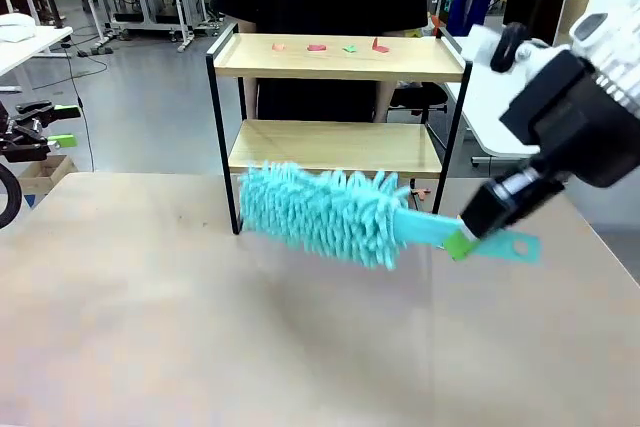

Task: Clean the shelf.
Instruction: Clean the specific section of the Shelf indicated by the human with the Duster.

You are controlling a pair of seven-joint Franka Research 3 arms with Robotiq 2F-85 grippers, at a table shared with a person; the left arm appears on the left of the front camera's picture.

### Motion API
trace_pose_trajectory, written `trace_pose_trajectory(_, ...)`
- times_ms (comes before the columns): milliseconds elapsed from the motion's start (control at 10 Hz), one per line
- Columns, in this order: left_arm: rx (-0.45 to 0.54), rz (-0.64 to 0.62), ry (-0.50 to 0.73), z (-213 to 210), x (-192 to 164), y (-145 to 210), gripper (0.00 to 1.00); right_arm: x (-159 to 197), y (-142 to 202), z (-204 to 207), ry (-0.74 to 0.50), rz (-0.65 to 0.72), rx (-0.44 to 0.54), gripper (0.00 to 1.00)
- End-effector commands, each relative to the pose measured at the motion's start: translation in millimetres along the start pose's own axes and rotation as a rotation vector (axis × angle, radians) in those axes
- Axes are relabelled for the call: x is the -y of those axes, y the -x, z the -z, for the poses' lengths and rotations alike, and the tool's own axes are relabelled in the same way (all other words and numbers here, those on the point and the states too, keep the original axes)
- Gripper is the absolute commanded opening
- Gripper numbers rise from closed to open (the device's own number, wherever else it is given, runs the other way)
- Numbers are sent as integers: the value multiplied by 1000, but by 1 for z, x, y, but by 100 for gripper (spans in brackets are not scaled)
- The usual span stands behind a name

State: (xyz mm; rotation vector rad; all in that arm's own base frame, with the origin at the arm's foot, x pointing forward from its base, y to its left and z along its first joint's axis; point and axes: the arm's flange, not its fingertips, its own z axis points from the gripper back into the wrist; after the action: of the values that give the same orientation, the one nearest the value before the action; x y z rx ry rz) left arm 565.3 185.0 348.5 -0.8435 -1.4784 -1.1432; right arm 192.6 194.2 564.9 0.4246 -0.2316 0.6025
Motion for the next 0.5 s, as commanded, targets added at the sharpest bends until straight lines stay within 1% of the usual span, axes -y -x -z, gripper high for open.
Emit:
trace_pose_trajectory(0,1,4,-1,1,2,-4,100,16,29,4,7,-99,-102,13)
trace_pose_trajectory(400,1,4,-1,1,2,-4,100,45,61,11,9,-118,-223,13)
